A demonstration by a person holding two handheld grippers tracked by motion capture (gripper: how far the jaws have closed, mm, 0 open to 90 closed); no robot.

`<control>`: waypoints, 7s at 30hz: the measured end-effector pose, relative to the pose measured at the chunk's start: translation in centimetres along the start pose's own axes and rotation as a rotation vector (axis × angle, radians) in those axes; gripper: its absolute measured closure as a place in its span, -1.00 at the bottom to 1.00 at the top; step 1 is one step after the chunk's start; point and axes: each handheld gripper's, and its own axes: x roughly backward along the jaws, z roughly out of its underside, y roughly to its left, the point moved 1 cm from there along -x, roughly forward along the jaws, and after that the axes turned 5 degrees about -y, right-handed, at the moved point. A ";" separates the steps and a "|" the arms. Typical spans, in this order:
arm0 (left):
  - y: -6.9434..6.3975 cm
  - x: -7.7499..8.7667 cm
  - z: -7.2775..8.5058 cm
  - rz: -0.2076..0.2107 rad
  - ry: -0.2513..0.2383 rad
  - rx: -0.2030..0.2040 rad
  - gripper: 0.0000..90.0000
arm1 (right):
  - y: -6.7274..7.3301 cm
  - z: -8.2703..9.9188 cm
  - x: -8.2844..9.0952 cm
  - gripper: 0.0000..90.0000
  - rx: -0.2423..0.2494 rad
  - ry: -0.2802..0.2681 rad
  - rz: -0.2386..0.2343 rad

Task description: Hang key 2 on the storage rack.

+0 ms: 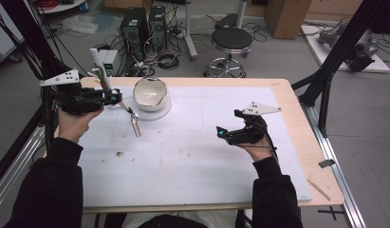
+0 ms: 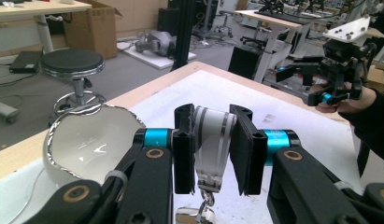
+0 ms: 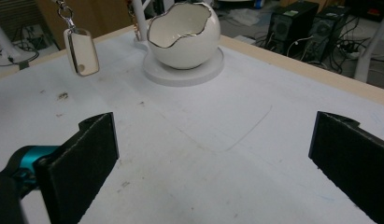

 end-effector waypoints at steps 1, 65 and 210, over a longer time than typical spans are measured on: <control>0.0 0.1 0.0 -0.003 0.000 -0.002 0.60 | -0.2 0.3 0.3 -0.99 -0.001 -0.006 0.005; 9.4 7.7 -4.2 -0.466 0.024 0.024 0.60 | -1.9 7.1 6.2 -0.98 -0.038 -0.054 0.161; 3.4 3.6 2.2 -0.398 0.055 0.047 -0.96 | -1.9 8.0 6.2 -0.98 -0.051 -0.031 0.158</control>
